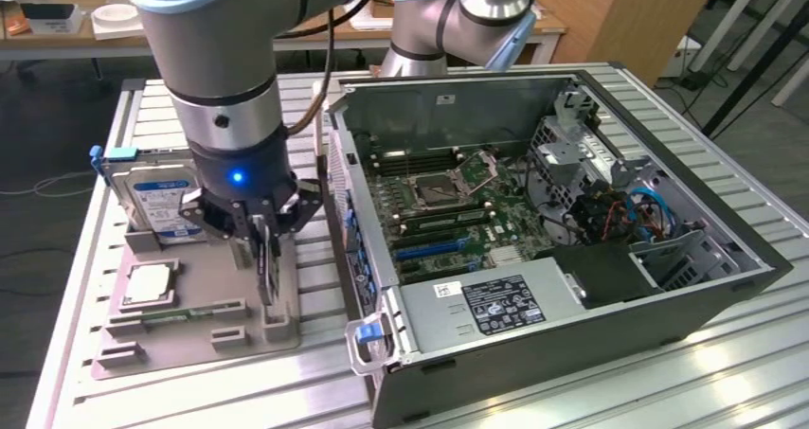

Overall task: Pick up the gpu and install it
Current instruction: 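Pick up the gpu and move the gpu toward the slot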

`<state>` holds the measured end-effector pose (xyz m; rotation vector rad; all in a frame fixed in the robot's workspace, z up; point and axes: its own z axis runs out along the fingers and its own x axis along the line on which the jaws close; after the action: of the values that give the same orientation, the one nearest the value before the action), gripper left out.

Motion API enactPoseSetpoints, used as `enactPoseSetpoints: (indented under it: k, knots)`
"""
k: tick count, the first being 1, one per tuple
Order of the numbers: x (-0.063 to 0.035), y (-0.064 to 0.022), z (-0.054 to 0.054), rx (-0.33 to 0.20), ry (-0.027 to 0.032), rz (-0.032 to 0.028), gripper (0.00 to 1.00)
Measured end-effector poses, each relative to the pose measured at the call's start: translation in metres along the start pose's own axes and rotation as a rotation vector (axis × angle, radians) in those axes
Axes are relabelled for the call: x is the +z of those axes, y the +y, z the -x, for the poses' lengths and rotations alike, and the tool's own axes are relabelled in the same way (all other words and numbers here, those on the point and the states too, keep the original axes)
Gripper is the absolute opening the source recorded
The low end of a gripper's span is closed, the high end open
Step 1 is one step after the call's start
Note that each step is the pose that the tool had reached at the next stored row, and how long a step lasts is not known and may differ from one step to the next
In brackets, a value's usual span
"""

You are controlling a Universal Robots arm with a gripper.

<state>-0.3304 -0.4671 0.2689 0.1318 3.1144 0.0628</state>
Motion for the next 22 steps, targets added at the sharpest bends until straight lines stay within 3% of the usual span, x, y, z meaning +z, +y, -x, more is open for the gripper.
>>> enactPoseSetpoints:
  k: [22]
  knots:
    - [-0.037,0.0015,0.001,0.0,0.0001,0.0,0.26]
